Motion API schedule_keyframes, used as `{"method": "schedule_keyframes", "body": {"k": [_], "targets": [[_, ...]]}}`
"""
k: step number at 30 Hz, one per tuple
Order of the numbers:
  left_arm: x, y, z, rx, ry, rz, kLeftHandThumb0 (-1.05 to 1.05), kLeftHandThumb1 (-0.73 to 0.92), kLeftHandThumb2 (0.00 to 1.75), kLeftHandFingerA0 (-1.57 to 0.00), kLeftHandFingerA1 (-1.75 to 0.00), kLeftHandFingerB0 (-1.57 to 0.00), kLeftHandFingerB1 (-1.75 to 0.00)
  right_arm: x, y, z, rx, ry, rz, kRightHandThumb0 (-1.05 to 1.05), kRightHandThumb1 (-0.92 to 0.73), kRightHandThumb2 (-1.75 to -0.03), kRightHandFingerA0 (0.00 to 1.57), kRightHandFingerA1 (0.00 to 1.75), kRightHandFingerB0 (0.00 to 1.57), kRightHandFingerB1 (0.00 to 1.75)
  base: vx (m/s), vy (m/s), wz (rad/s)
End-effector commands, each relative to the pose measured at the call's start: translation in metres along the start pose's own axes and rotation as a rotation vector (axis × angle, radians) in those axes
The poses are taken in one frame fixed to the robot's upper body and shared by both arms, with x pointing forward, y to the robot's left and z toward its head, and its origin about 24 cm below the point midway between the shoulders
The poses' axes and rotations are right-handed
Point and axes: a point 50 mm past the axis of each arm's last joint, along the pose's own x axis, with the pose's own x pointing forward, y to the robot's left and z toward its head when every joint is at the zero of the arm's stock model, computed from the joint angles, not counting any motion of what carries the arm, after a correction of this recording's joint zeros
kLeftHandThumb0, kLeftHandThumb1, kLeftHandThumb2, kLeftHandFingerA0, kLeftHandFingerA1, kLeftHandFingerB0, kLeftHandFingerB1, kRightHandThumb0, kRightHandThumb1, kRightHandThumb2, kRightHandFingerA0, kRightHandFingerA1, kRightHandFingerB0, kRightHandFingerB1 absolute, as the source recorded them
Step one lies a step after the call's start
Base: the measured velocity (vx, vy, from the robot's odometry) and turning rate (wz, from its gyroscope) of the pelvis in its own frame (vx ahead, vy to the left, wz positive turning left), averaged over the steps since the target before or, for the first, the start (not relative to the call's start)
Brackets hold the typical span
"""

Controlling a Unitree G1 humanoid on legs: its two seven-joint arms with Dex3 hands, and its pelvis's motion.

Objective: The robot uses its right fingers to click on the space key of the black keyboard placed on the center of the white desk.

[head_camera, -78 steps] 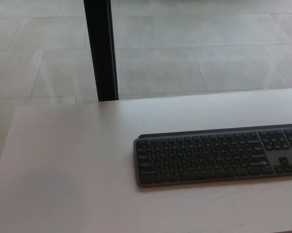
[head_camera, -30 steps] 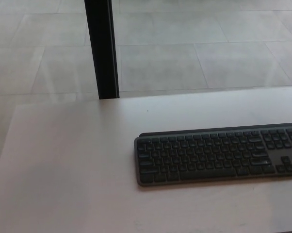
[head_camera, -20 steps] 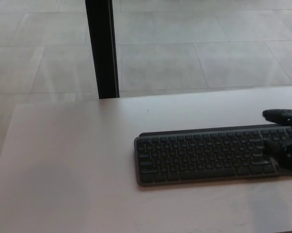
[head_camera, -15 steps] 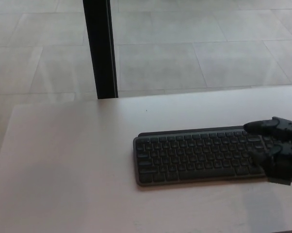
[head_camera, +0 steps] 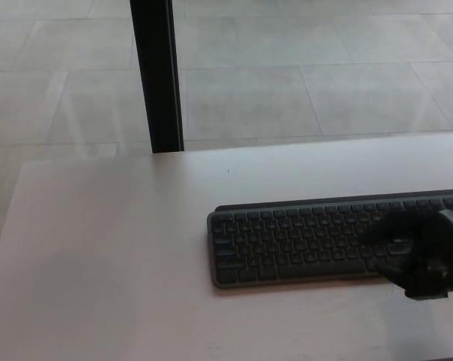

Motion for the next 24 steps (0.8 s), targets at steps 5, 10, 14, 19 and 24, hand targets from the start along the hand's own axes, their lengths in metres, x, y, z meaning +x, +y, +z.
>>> {"method": "schedule_keyframes", "body": {"k": [5,10,14,19,24], "targets": [[0.002,0.010,0.010,0.015,-0.040,0.041,-0.49,0.57,0.57,-0.93,-0.84,-0.79,-0.56,0.001,0.015,0.016,-0.426,-0.153,0.105,-0.38,-0.57,-0.59,0.90,1.40,0.78,0.51,0.00,0.000,0.00],[0.003,0.010,0.009,0.010,-0.029,0.038,-0.48,0.56,0.57,-0.90,-0.77,-0.71,-0.54,0.005,0.025,0.020,-0.454,-0.192,0.103,-0.33,-0.59,-0.57,0.87,1.52,0.75,0.50,0.00,0.000,0.00],[0.002,0.009,0.008,0.006,-0.025,0.038,-0.48,0.57,0.57,-0.90,-0.76,-0.75,-0.55,0.009,0.026,0.023,-0.450,-0.198,0.075,-0.26,-0.57,-0.63,0.86,1.60,0.75,0.53,0.00,0.000,0.00],[0.002,0.009,0.008,0.027,-0.033,0.032,-0.50,0.58,0.57,-0.91,-0.80,-0.78,-0.56,0.019,0.017,0.027,-0.452,-0.172,0.036,-0.24,-0.57,-0.63,0.86,1.62,0.77,0.53,0.00,0.000,0.00],[0.003,0.009,0.009,0.001,-0.023,0.038,-0.48,0.56,0.57,-0.92,-0.82,-0.71,-0.53,0.023,0.015,0.028,-0.451,-0.169,0.017,-0.30,-0.55,-0.67,0.88,1.60,0.78,0.54,0.00,0.000,0.00]]}}
